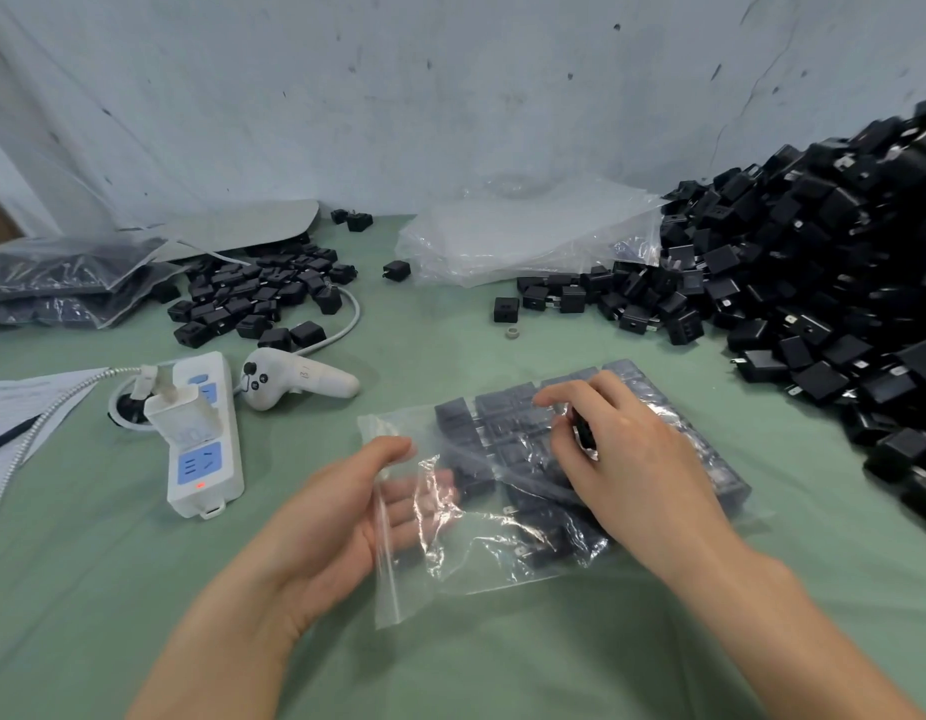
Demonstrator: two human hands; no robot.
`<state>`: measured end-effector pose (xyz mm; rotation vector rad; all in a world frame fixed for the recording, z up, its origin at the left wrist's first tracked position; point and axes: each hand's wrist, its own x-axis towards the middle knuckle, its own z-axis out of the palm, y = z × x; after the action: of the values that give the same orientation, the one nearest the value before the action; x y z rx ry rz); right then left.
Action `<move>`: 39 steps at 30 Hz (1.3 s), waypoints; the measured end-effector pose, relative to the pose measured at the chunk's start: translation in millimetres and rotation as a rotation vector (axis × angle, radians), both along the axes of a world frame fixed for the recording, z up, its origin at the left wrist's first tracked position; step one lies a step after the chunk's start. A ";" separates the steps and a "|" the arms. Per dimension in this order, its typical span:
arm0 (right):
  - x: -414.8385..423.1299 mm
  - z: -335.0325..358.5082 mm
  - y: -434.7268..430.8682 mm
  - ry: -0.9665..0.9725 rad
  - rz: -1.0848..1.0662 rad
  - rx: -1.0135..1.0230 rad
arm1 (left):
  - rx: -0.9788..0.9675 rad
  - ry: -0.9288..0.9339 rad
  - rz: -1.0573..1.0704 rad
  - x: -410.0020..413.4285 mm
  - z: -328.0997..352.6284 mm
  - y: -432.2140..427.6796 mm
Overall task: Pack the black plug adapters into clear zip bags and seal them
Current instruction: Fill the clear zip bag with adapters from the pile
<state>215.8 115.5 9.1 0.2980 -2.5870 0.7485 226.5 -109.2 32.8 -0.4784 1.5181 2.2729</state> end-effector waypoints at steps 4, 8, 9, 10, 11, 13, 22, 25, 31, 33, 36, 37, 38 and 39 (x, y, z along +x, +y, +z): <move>0.1 0.0 -0.3 -0.014 0.008 0.011 | -0.005 0.005 -0.009 -1.6 1.2 2.3; -0.5 -1.9 -0.3 -0.051 0.047 -0.057 | -0.037 -0.018 0.006 -2.8 0.5 2.8; -1.1 -2.4 -0.4 -0.054 0.050 -0.071 | -0.031 -0.024 0.009 -3.6 -0.3 2.2; -1.6 -2.9 -0.8 -0.057 0.052 -0.082 | -0.018 -0.030 0.012 -4.1 -0.1 1.7; -1.9 -3.4 -1.0 -0.057 0.055 -0.091 | -0.008 -0.031 0.017 -4.6 0.6 0.9; -2.5 -3.9 -0.5 -0.043 0.067 -0.111 | -0.039 -0.020 0.062 -6.1 1.2 -2.2; 2.0 12.5 -7.1 -0.129 0.149 -0.321 | -0.825 0.654 0.350 6.4 6.1 5.2; 9.5 18.8 -21.7 -0.046 0.201 -0.119 | -0.705 0.760 0.094 19.1 12.1 29.0; 18.4 20.2 -32.3 0.164 0.266 0.074 | -0.748 0.825 -0.039 21.5 9.6 42.9; 17.4 22.0 -31.8 0.152 0.272 0.011 | -0.711 0.827 -0.027 20.8 11.9 39.1; 13.0 20.3 -27.6 0.044 0.296 -0.140 | -0.552 0.792 -0.032 21.3 16.6 33.5; 11.7 18.7 -25.3 0.020 0.291 -0.172 | -0.521 0.792 -0.027 21.5 18.1 31.8; 10.4 17.8 -23.4 0.000 0.282 -0.198 | -0.495 0.797 -0.021 21.0 19.2 30.2; 9.8 18.4 -22.2 -0.015 0.276 -0.217 | -0.470 0.802 -0.016 21.1 20.5 28.7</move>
<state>225.6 93.3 27.5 0.5900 -2.4776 1.1212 247.5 -80.4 53.3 0.4060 2.4305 2.1891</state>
